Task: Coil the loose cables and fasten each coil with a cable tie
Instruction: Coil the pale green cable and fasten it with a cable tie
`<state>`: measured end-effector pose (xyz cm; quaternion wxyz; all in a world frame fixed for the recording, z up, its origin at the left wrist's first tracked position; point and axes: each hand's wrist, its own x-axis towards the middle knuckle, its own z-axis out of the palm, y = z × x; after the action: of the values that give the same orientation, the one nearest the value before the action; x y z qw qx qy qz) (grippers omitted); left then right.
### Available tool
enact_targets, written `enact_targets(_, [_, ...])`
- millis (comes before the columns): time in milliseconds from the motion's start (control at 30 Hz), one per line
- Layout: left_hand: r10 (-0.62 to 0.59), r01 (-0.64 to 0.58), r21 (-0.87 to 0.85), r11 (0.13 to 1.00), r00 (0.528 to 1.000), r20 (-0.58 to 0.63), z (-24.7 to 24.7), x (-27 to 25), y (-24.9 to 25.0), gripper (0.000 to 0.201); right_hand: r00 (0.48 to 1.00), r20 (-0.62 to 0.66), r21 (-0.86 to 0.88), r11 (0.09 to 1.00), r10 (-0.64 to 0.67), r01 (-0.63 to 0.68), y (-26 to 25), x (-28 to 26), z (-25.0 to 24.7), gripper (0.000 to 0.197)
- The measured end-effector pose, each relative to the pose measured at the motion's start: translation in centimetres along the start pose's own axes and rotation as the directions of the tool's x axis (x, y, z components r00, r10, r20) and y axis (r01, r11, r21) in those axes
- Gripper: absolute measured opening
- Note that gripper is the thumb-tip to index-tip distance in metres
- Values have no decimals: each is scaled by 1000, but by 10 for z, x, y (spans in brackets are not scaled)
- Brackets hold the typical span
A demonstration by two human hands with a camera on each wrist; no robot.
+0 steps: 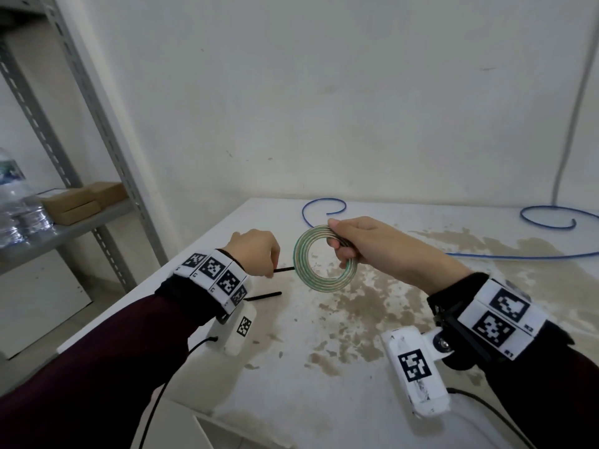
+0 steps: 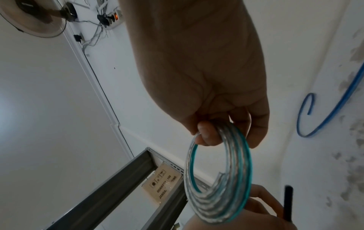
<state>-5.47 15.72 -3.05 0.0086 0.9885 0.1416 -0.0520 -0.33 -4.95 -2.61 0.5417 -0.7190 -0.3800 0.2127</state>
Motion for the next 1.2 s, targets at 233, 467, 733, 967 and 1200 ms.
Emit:
enact_targets(233, [80,-179,-252,951,930,-360,-49,0,40,29,995,-51,150,985,-84,91,-17,-1,-40,37])
enact_targets(467, [-28,-466,-838,284,869,-494,-62,16,117,5,989,-124,114,989,-81,95,-13,-22,-99,40])
enact_targets(733, [16,-446,-875,-189,889,-457,-63,37,192,10,992,-100,-175,983,-74,56,-11,-57,-155,40])
enact_targets(967, [164,-469,-883,-13,870,-465,-55,45,207,47,993,-108,-336,942,-36,-2,-1,-57,-168,43])
enact_targets(1200, [261,-443,-889,117,877,-403,-60,34,200,10,956,-262,-386,922,-130,19,6,-48,-166,42])
